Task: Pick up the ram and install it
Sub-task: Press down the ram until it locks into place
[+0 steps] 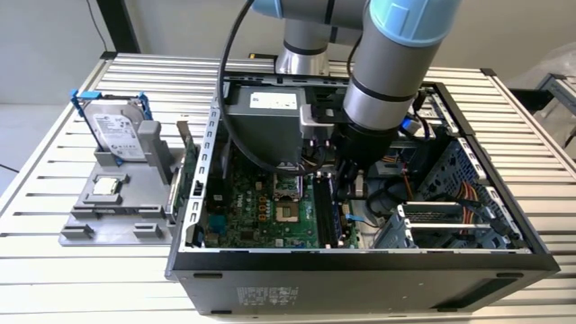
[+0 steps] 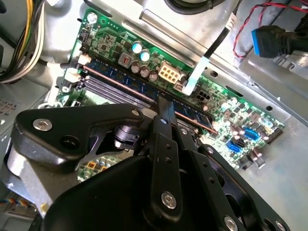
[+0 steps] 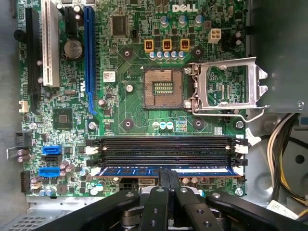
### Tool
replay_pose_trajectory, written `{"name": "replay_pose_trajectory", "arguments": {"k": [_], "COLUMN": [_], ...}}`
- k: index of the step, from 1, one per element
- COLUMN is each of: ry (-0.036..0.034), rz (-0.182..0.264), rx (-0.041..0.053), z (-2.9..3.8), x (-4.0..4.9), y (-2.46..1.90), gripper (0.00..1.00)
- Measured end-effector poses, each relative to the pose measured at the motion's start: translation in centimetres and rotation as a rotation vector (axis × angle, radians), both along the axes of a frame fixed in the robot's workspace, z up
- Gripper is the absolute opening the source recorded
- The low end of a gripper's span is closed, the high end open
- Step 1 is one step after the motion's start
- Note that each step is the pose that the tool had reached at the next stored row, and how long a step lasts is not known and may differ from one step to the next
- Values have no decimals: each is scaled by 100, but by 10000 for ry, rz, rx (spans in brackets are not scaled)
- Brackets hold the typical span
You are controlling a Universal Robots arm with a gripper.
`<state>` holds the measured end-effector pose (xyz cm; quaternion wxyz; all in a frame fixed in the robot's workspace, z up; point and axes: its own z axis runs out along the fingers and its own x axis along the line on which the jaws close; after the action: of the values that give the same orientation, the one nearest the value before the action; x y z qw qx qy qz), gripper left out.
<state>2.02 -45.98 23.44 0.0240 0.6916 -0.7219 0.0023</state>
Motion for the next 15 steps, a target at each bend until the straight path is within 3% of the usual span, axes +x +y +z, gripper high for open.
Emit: {"name": "replay_pose_trajectory", "arguments": {"k": [15], "ry": [2], "rz": [0], "rx": [2], "z": [94], "x": [0], "y": [0], "gripper": [0]}}
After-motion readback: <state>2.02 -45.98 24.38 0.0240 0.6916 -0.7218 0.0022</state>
